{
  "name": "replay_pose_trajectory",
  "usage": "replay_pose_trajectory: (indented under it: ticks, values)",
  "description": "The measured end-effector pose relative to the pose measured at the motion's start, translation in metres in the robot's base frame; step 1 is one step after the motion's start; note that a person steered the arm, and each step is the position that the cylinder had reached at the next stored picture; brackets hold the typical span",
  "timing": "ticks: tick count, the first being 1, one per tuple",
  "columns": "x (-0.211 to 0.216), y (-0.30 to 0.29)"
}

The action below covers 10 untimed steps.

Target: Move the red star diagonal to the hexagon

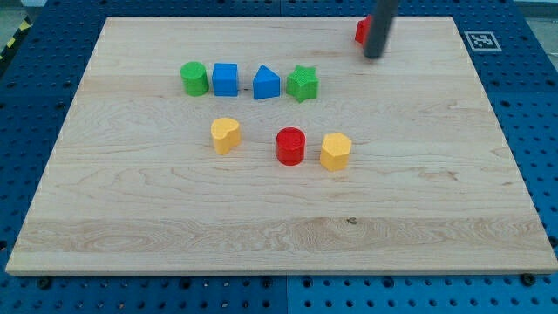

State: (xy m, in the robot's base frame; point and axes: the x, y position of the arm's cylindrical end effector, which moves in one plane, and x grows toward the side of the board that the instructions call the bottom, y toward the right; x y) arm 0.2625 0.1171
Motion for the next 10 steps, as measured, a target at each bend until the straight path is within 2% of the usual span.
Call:
replay_pose_trajectory:
  ticks: [1, 2, 5, 7, 10]
  values:
    - [-0.047, -0.075]
    - [-0.070, -0.085]
    - [-0.065, 0.025]
    - [-0.007, 0.048]
    - [0.110, 0.086]
